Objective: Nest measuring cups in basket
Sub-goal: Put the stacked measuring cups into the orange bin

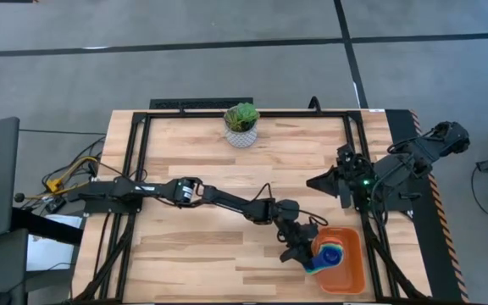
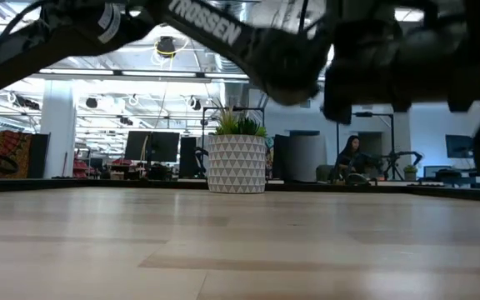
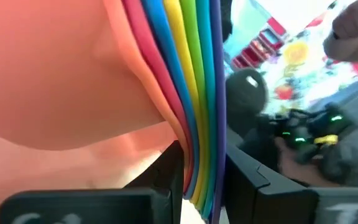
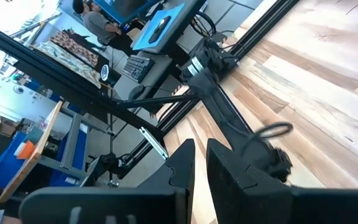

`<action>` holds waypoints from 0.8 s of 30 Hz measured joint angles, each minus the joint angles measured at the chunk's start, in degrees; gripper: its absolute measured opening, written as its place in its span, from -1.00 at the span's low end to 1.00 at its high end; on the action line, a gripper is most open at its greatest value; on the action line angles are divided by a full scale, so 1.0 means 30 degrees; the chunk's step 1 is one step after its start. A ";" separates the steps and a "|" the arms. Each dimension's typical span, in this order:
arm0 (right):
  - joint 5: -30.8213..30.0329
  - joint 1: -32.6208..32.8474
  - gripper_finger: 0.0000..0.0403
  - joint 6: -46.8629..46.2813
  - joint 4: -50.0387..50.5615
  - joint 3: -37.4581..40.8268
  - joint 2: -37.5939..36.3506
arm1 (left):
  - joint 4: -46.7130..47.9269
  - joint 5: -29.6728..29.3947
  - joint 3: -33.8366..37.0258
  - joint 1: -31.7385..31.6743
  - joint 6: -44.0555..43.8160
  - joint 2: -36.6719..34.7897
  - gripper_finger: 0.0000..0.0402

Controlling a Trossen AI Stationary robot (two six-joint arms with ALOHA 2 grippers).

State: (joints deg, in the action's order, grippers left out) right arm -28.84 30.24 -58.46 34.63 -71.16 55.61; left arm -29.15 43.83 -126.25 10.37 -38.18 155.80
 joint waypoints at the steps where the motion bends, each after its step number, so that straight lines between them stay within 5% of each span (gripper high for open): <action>1: -0.0086 0.0000 -0.68 0.0014 -0.0012 0.0004 0.0000 | -0.0174 0.0318 -0.0007 0.0020 -0.0795 0.0306 -0.67; 5: -0.0400 0.0000 -0.68 0.0080 -0.0279 0.0007 -0.0003 | -0.2387 0.0775 0.0014 0.0010 -0.3116 0.1234 -0.67; 14: -0.0421 -0.0007 -0.68 0.0058 -0.0285 0.0015 -0.0007 | -0.2143 0.0899 -0.0132 -0.0189 -0.3898 0.1271 -0.66; 24: -0.0400 -0.0255 -0.68 0.0421 -0.0270 0.0014 -0.0007 | -0.0747 0.1859 -0.0168 -0.0716 -0.5824 0.1250 -0.39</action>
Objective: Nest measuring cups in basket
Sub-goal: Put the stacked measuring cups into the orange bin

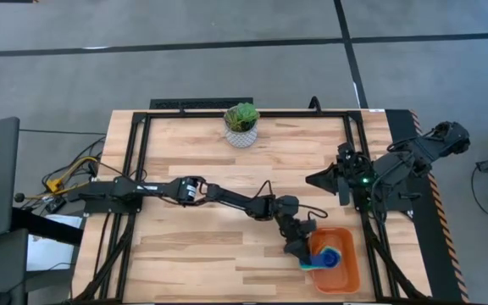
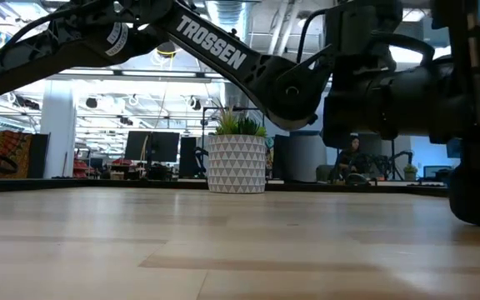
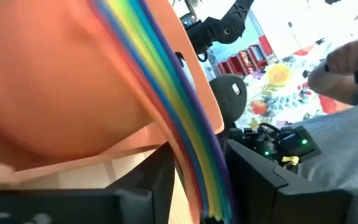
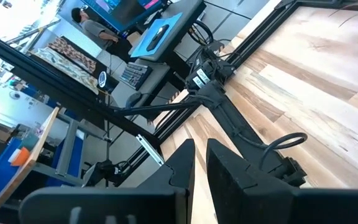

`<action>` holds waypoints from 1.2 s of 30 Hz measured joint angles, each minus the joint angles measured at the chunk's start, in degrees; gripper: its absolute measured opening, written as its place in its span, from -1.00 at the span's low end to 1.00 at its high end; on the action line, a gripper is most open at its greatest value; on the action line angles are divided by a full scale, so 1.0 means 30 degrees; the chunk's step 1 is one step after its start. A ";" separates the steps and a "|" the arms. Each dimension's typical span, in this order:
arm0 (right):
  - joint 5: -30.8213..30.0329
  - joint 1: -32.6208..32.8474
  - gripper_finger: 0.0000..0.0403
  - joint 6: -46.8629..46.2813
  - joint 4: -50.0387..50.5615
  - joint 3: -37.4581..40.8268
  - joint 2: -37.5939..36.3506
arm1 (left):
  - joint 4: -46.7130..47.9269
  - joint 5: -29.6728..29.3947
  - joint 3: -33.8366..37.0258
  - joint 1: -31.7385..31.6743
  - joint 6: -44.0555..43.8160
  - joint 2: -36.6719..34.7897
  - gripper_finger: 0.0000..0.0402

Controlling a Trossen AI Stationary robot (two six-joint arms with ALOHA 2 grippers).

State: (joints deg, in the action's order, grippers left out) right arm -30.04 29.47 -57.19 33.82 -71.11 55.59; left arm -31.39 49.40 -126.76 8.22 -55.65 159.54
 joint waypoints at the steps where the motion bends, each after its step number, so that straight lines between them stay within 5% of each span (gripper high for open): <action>1: 0.0000 0.0000 -0.68 0.0038 0.0000 -0.0005 0.0000 | -0.0092 0.0126 0.0000 -0.0035 -0.0237 0.0000 -0.36; 8: 0.0000 0.0000 -0.68 0.0209 0.0007 -0.0006 0.0000 | -0.0586 0.1245 0.0005 -0.0376 -0.1794 0.0000 -0.20; 17: -0.0192 0.0000 -0.68 0.0289 0.0007 -0.0006 0.0000 | -0.0784 0.5171 0.0018 -0.1996 -0.3480 0.0000 -0.17; 36: -0.1020 0.0000 -0.68 0.0221 0.0003 -0.0006 0.0000 | -0.0856 0.6342 0.0029 -0.2264 -0.4621 0.0000 -0.17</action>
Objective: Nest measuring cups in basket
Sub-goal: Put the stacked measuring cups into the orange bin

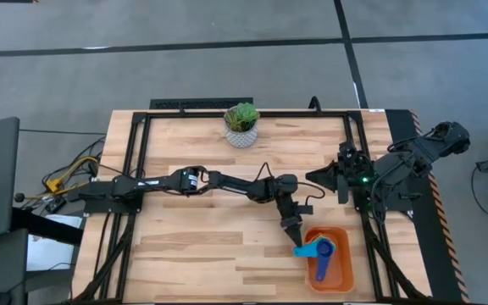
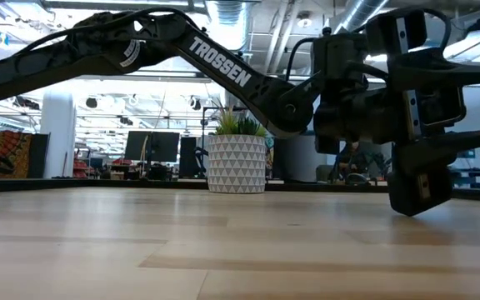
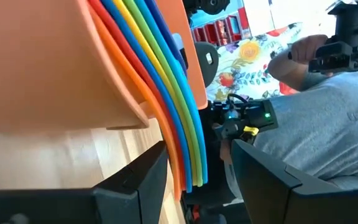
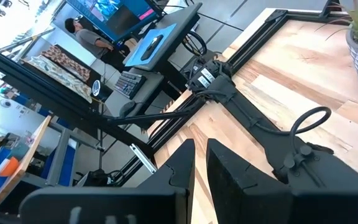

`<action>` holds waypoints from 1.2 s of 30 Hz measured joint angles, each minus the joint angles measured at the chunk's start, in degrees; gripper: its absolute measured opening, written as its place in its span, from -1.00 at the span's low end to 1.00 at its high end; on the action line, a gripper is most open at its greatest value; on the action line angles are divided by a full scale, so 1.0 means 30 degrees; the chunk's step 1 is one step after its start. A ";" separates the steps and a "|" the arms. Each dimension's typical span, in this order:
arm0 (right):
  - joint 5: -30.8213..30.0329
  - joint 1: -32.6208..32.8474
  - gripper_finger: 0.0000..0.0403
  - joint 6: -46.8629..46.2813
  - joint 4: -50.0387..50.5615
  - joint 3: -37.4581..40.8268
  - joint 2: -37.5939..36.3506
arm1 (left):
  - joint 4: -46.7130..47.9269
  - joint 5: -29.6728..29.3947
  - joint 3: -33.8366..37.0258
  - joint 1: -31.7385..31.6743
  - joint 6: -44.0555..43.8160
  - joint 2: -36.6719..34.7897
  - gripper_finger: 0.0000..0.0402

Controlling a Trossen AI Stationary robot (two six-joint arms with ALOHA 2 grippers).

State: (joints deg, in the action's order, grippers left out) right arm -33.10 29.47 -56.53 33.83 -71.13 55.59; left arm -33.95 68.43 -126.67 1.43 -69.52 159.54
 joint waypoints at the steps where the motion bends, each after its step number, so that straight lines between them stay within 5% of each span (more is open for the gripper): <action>1: 0.0000 0.0000 -0.68 0.0000 0.0002 0.0000 0.0000 | 0.0000 0.0082 0.0000 -0.0105 -0.0017 0.0000 -0.17; 18: -0.0495 0.0000 -0.68 -0.0131 0.0012 0.0000 0.0000 | 0.0867 0.0114 0.0097 -0.0258 0.0923 -0.0131 -0.14; 30: -0.0560 0.0000 -0.68 -0.0146 0.0019 0.0000 0.0000 | 0.1123 0.0515 0.0109 -0.1489 0.0519 -0.0109 0.28; 36: -0.0992 0.0196 -0.68 -0.1428 0.1323 0.0336 -0.0014 | 0.1307 0.0762 0.0138 -0.1978 0.0439 -0.0345 0.18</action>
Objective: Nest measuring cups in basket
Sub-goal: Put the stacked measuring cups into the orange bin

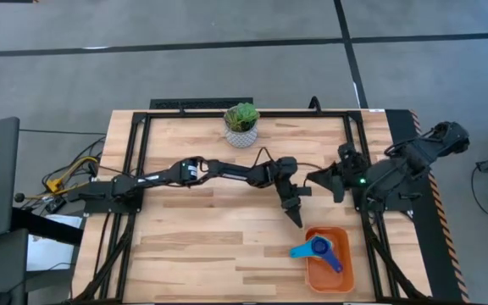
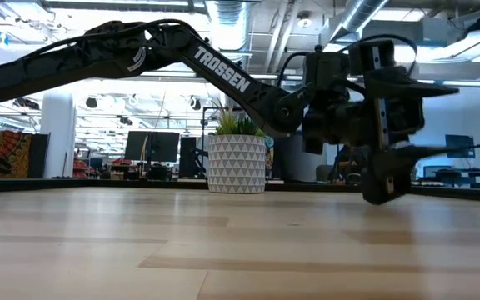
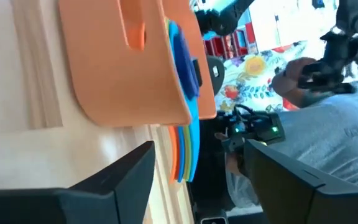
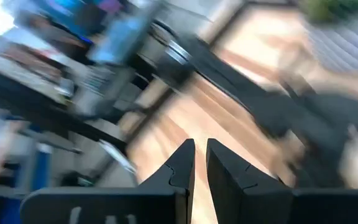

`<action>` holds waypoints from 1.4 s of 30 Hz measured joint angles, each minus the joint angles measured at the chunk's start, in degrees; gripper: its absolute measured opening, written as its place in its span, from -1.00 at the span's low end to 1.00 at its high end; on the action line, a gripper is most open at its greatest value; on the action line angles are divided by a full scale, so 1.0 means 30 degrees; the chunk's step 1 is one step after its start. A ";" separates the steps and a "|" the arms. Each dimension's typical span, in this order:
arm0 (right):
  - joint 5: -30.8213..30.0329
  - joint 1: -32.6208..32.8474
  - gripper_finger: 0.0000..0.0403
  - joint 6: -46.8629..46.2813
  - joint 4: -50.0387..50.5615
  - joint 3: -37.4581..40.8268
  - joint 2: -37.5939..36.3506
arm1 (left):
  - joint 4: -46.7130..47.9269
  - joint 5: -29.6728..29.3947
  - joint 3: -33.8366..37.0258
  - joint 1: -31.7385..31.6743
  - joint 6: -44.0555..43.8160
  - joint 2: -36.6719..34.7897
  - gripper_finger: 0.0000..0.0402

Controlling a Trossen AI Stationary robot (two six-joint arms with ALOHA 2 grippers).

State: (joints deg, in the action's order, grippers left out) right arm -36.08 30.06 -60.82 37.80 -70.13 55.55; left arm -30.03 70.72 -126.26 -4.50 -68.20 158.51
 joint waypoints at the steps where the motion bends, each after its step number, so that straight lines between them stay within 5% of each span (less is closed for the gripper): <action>1: 0.0002 0.0086 -0.68 -0.0924 0.1184 0.0091 0.0014 | 0.0003 -0.0021 0.0000 -0.0099 0.0078 -0.0078 0.15; 15: 0.3862 0.3490 -0.79 -1.2289 1.1697 0.0364 0.3291 | -0.0131 0.0015 -0.0015 -0.0425 0.1175 -0.2241 -0.36; 23: 0.2008 0.6060 -0.96 -1.5416 1.2047 0.0356 0.3402 | -0.0123 -0.0023 -0.0022 -0.0884 0.3363 -0.4151 -0.91; 28: 0.1040 0.7653 -0.90 -1.8256 1.3535 0.0349 0.3526 | 0.0161 -0.1169 -0.0022 -0.1267 0.4942 -0.6081 -0.98; 31: 0.0818 0.8210 -0.88 -1.9567 1.4289 0.0342 0.3707 | 0.3211 -0.2364 -0.0022 -0.1546 0.7540 -0.7543 -1.00; 33: 0.0816 0.8431 -0.89 -1.9927 1.4485 0.0342 0.3774 | 0.7910 -0.3819 -0.0029 -0.1596 1.1463 -0.8740 -1.00; 38: 0.0554 0.8467 -0.95 -1.9798 1.4696 0.0342 0.4071 | 2.0694 -1.1040 -0.0043 -0.1287 2.2937 -1.1827 -1.00; 42: 0.0547 0.8450 -0.93 -1.9744 1.5352 0.0342 0.4171 | 2.3206 -1.1596 -0.0032 -0.1321 2.4234 -1.2475 -1.00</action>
State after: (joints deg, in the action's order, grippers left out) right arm -34.44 55.41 -120.05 83.86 -69.10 68.06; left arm 39.58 35.93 -126.35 -8.46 4.50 121.08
